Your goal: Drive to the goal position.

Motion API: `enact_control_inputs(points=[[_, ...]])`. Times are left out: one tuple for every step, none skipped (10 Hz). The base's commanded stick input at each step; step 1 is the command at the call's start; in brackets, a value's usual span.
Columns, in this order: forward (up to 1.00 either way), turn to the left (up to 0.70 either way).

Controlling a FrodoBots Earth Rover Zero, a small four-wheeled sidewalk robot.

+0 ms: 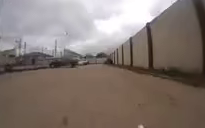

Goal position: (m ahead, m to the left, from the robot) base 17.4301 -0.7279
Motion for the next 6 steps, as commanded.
enact_control_inputs(points=[[1.00, 0.00], [1.00, 0.00], [1.00, 0.00], [1.00, 0.00], [1.00, 0.00], [1.00, 0.00]])
